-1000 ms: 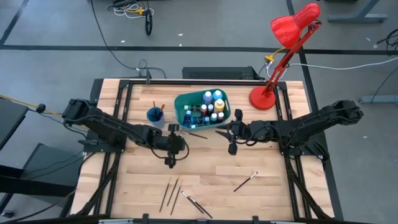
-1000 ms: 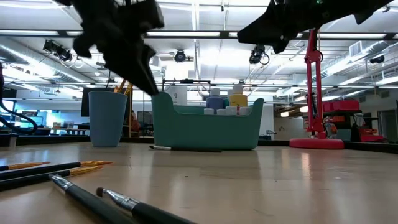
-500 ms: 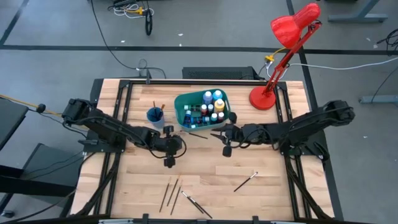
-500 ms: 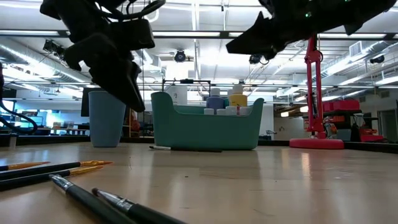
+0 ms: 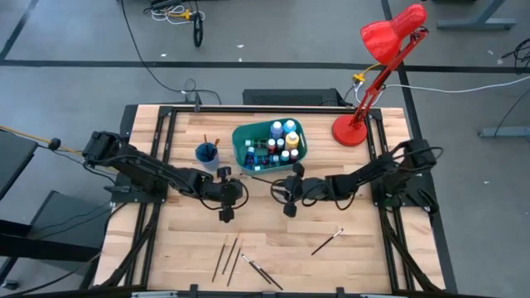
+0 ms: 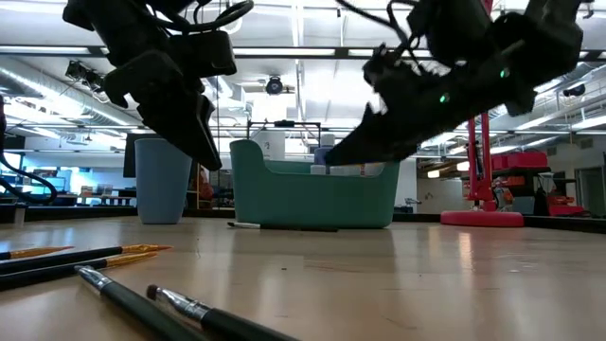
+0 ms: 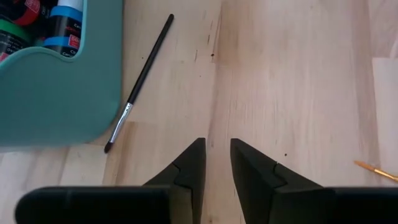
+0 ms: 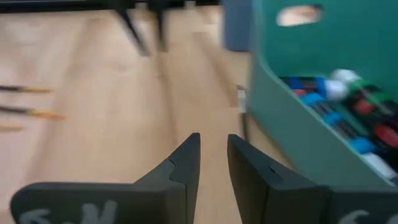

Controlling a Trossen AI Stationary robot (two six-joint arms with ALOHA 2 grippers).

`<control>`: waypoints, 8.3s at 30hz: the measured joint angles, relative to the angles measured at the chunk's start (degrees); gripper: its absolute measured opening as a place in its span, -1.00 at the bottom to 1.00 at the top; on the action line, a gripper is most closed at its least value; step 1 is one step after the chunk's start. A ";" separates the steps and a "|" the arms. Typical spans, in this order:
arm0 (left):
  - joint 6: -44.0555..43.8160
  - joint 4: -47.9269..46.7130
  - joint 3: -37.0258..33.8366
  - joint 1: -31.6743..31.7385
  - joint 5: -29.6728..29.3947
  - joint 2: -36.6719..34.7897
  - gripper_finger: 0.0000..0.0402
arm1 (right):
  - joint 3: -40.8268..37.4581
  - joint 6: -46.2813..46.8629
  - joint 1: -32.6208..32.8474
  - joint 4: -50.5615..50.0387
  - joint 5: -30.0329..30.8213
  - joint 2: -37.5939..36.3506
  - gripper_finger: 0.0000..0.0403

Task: Pick & Place Paint Supplies
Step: Put the silver paint brush into the blue cup

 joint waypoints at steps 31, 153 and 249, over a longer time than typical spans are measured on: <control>-0.04 0.00 0.02 -0.97 0.02 0.00 -0.60 | 0.07 7.02 -4.12 10.60 6.71 16.40 -0.30; 25.98 54.81 9.53 -6.21 4.46 0.20 -0.80 | -12.81 -15.64 8.50 42.13 -14.59 -11.03 -0.99; -8.96 4.35 -1.70 2.92 -12.64 -27.98 -0.42 | -12.81 -12.71 11.04 23.90 -22.20 -11.05 -0.28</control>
